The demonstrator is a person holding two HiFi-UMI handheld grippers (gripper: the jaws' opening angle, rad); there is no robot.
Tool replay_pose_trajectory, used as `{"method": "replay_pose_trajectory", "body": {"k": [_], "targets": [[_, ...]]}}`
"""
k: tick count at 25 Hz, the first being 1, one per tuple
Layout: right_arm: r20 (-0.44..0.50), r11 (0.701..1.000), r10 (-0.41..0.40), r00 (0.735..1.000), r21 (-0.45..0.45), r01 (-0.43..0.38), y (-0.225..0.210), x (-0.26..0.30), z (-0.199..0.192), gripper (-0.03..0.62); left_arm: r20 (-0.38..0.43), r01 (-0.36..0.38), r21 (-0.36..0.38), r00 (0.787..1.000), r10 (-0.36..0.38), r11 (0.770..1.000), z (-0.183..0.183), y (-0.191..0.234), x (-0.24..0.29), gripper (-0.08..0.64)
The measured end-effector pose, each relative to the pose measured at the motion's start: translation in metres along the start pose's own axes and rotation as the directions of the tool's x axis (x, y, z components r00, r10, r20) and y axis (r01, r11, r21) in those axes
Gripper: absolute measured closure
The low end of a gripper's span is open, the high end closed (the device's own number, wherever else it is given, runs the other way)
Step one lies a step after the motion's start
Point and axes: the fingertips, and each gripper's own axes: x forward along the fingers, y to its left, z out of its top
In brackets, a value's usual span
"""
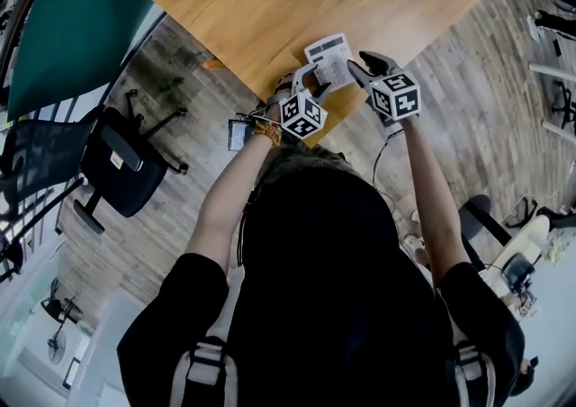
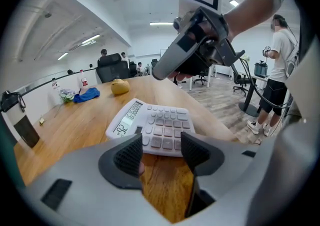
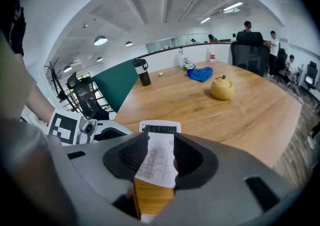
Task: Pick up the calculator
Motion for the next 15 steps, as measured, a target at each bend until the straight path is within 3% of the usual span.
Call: {"method": "replay_pose_trajectory", "body": {"k": [15], "targets": [[-0.131, 0.997, 0.065, 0.989, -0.018, -0.068, -0.014, 0.040, -0.030, 0.333, 0.024, 0.006, -0.007, 1.000, -0.005, 1.000, -0.007, -0.004, -0.007, 0.298]]}}
